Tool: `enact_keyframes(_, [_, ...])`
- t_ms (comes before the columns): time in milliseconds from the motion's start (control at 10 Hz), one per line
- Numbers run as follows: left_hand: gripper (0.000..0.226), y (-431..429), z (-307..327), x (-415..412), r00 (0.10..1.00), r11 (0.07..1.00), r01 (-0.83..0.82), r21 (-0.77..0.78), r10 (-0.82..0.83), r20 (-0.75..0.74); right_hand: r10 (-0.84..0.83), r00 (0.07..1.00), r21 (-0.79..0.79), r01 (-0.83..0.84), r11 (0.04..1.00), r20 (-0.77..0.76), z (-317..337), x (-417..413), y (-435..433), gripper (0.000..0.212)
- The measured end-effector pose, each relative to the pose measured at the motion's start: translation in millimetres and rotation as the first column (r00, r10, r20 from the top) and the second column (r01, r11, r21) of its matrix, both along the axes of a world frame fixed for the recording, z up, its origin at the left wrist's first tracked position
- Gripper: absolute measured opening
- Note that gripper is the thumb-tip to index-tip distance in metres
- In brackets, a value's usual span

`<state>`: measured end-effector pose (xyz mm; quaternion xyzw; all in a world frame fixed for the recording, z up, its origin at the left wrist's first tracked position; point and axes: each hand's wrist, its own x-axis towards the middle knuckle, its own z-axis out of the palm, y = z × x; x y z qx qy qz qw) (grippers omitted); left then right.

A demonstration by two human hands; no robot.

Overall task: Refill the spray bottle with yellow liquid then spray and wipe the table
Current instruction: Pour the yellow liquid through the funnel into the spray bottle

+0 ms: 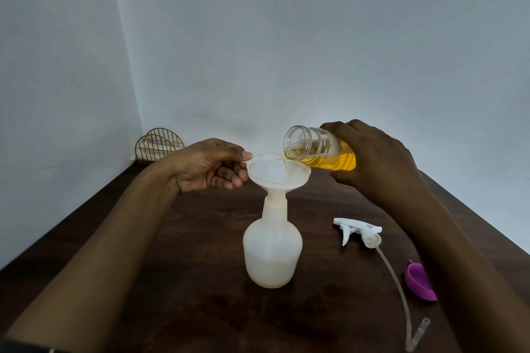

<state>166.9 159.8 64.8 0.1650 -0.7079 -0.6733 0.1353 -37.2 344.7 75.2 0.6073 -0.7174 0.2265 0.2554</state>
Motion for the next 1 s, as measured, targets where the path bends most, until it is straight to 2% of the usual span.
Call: enact_keyframes(1000, [0.039,0.2,1.0,-0.7,1.0,1.0,-0.001,0.0,0.001,0.0,0.004,0.999,-0.021,-0.005,1.0,-0.039,-0.2,-2.3,-0.8,0.062])
